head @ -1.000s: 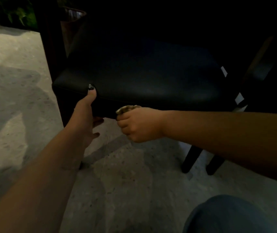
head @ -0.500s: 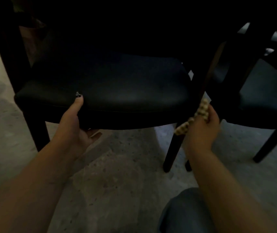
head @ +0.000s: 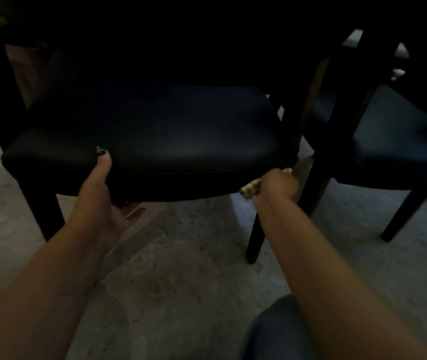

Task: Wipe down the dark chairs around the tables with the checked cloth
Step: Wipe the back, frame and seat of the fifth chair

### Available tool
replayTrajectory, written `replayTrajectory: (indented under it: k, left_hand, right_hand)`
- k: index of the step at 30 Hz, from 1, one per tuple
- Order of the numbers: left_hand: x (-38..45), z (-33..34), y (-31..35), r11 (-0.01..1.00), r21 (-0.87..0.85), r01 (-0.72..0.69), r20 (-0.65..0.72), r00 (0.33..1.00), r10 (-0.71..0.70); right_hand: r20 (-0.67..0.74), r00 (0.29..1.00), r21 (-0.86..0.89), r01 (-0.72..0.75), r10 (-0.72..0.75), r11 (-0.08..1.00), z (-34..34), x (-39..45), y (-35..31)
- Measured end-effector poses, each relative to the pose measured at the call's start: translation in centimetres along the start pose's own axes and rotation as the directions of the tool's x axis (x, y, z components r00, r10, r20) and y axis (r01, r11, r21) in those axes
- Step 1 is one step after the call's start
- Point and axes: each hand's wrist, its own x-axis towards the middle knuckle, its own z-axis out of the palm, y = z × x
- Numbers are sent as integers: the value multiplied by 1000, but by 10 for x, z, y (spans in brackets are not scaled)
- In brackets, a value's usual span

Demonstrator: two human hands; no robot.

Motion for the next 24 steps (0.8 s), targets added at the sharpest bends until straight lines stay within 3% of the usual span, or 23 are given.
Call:
replayTrajectory:
  k: [3, 8, 12, 14, 19, 22, 24]
  left_hand:
    - [-2, -3, 1, 1000, 9, 13, 18, 1000, -13]
    - [-6, -5, 0, 1000, -9, 18, 18, 1000, -18]
    - [-7, -5, 3, 999, -14, 38, 25, 999, -38]
    - [-5, -6, 4, 999, -11, 49, 29, 998, -48]
    - [-3, -3, 4, 999, -1, 46, 9, 999, -46]
    - [-5, -1, 2, 1000, 3, 29, -10, 1000, -29]
    - [-5, 0, 1, 1000, -2, 21, -16, 1000, -21]
  right_hand:
    - [19, 997, 63, -78, 77, 995, -14, 1, -17]
    - [119, 993, 34, -4, 0, 999, -6, -15, -9]
    - [234, 968, 253, -154, 94, 955, -18, -19, -14]
    - [229, 969, 307, -159, 89, 938, -28, -12, -14]
    - [151, 988, 317, -7, -43, 949, -42, 9, -4]
    - [158, 978, 177, 110, -138, 978, -44, 18, 11]
    - [117, 949, 55, 288, -293, 956, -44, 21, 17]
